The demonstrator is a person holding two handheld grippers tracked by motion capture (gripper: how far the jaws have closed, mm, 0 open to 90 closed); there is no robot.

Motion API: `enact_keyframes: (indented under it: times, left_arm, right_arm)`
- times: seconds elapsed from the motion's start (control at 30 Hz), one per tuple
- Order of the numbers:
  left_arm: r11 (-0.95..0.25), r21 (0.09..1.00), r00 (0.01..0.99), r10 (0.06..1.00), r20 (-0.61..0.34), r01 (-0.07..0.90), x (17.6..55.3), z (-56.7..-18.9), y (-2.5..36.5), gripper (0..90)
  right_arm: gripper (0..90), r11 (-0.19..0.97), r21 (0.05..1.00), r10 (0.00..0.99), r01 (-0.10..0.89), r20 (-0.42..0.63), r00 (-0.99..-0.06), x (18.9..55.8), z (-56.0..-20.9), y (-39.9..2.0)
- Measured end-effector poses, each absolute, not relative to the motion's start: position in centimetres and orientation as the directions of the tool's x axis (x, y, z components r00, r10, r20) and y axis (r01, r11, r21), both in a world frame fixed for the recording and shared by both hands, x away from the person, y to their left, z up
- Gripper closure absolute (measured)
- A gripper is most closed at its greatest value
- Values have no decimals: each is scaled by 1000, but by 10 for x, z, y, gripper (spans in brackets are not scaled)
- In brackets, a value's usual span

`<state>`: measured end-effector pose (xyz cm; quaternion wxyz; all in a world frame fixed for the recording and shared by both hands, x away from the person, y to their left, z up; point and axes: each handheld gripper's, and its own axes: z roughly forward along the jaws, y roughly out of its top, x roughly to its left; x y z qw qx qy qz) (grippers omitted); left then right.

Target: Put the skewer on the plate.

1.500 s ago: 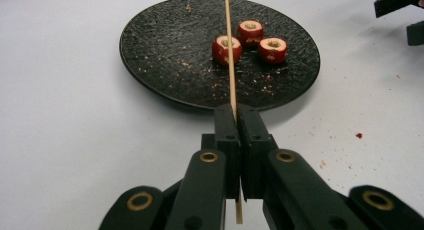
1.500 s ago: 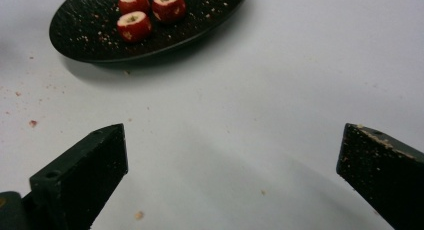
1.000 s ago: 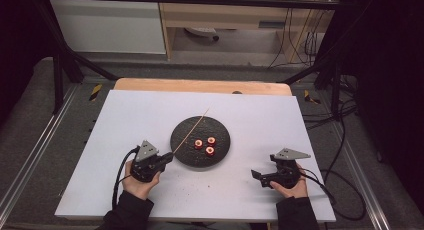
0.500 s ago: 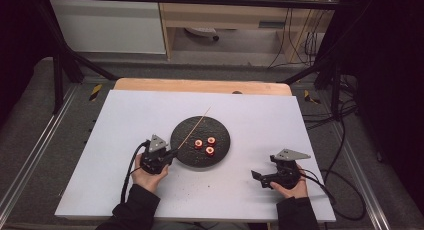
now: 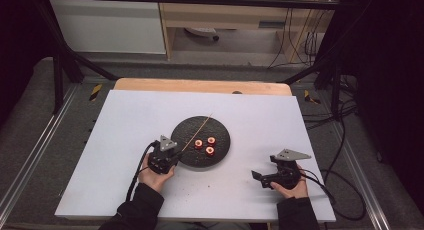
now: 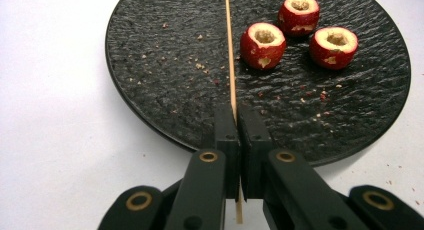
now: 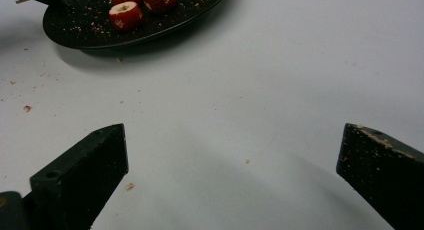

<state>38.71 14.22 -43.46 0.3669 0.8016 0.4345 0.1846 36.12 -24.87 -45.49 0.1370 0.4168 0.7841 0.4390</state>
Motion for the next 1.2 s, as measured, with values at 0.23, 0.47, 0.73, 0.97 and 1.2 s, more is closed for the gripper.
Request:
enact_keyframes:
  times: [0.23, 0.47, 0.73, 0.97, 1.2]
  left_arm:
    - [-366, 747, 564, 826, -14, 555, 387, -436, 138, 874]
    - [-361, 758, 574, 819, -21, 543, 386, -433, 144, 779]
    - [-356, 777, 609, 792, -43, 518, 383, -424, 162, 548]
    - [-381, 780, 644, 764, -36, 496, 375, -419, 187, 350]
    - [-386, 779, 653, 756, -39, 494, 363, -423, 214, 202]
  right_arm:
    - [13, 269, 802, 772, 534, 152, -617, 361, -455, -249]
    - [12, 268, 802, 773, 533, 152, -616, 361, -455, -248]
    - [12, 268, 801, 774, 535, 152, -615, 361, -455, -248]
    - [10, 267, 801, 774, 536, 153, -614, 361, -455, -249]
    - [9, 269, 800, 775, 536, 152, -614, 361, -455, -249]
